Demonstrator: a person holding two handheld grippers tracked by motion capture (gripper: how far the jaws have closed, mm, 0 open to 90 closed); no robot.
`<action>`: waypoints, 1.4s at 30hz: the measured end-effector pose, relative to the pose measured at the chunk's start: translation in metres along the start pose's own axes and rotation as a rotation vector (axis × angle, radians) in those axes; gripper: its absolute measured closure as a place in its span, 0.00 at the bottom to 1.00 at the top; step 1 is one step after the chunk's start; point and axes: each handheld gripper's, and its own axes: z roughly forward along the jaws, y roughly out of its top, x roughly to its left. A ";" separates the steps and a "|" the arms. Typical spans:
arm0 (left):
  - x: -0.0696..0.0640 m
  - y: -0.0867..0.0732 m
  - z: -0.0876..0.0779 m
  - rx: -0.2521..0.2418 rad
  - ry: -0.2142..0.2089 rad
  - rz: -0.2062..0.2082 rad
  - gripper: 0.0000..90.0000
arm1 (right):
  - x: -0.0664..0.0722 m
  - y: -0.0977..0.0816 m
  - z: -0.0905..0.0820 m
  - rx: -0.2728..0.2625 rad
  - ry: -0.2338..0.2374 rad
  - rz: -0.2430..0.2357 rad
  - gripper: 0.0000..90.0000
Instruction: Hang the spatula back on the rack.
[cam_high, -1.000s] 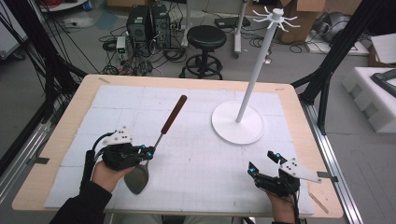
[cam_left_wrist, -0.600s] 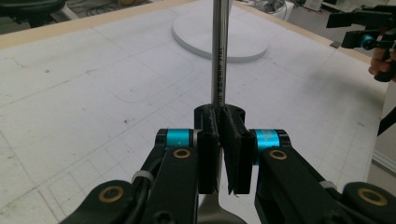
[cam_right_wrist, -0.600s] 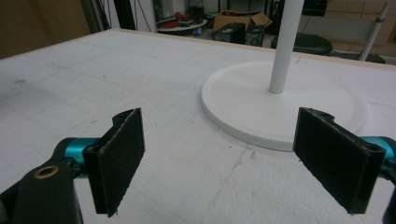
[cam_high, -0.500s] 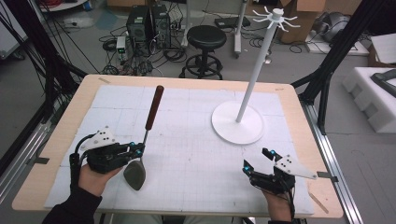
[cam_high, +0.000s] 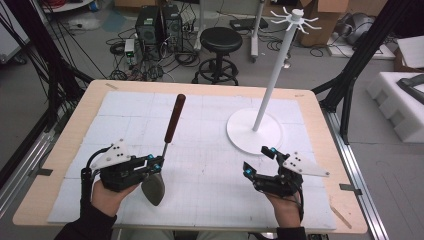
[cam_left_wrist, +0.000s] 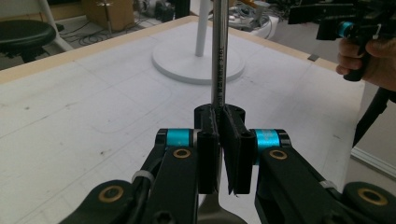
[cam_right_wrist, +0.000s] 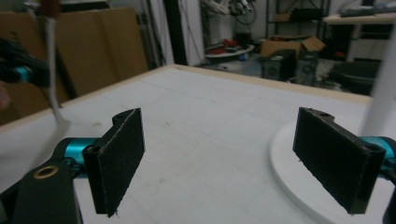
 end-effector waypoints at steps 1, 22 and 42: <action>-0.002 0.000 0.001 -0.006 -0.006 0.003 0.93 | 0.003 0.006 0.004 -0.007 0.027 -0.010 0.17; -0.029 0.010 0.022 -0.051 -0.063 0.052 0.93 | 0.066 0.090 0.073 -0.055 0.381 -0.078 0.32; -0.036 0.010 0.026 -0.066 -0.094 0.071 0.93 | 0.073 0.107 0.082 -0.054 0.447 -0.022 0.64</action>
